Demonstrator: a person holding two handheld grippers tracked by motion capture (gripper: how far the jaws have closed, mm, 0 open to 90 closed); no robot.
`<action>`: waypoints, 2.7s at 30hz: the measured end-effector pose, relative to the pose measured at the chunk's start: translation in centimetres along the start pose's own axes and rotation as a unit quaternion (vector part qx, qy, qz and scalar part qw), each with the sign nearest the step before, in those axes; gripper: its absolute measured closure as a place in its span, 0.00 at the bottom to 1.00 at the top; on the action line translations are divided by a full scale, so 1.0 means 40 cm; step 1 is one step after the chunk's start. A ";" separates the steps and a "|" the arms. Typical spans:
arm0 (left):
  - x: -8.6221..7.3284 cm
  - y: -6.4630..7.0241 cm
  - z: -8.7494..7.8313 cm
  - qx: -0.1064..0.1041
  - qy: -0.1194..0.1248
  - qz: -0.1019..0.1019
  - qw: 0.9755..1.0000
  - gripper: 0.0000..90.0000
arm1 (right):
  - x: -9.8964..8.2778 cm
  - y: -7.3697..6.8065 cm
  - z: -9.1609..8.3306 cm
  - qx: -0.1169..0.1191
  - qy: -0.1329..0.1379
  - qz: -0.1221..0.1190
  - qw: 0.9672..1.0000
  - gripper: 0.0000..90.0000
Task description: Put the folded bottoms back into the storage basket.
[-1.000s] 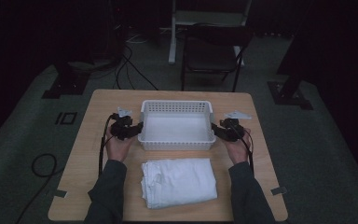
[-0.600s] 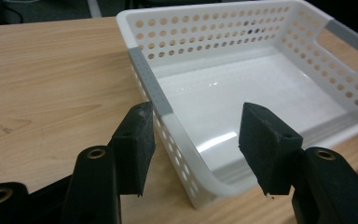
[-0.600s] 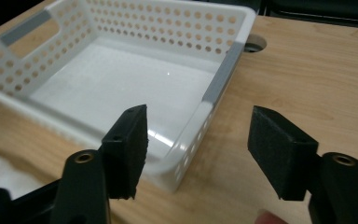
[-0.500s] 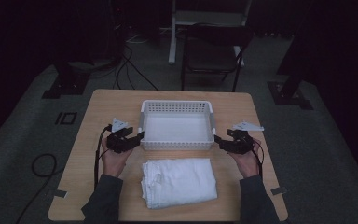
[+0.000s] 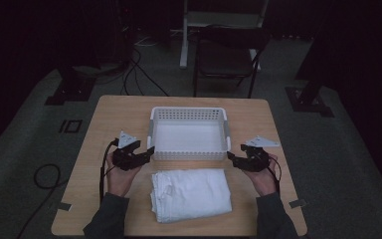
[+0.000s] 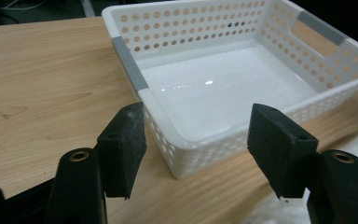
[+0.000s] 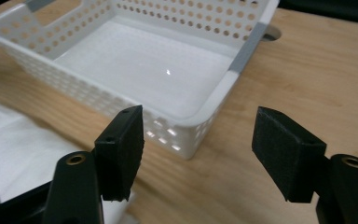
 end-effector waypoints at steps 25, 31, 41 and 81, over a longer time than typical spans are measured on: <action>-0.105 0.163 -0.085 -0.060 -0.019 0.068 0.996 0.37 | -0.100 -0.088 -0.038 0.051 -0.019 -0.026 0.998 0.38; -0.127 0.207 -0.088 -0.086 -0.028 0.082 0.993 0.37 | -0.120 -0.116 -0.050 0.071 -0.020 -0.034 0.997 0.37; -0.198 0.232 -0.088 -0.084 -0.062 0.083 0.991 0.32 | -0.161 -0.140 -0.055 0.082 -0.034 -0.039 0.995 0.35; -0.200 0.168 -0.006 -0.038 -0.078 0.103 0.991 0.31 | -0.183 -0.175 0.021 0.068 -0.064 -0.056 0.994 0.31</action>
Point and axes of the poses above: each handheld gripper's, and its own axes: z roughly forward along the jaws, x roughly out of its top, y roughly to its right, the point moved 1 cm from there along z, roughly forward along the jaws, and after that the axes turned 1 degree about -y, right-handed, at the moved point
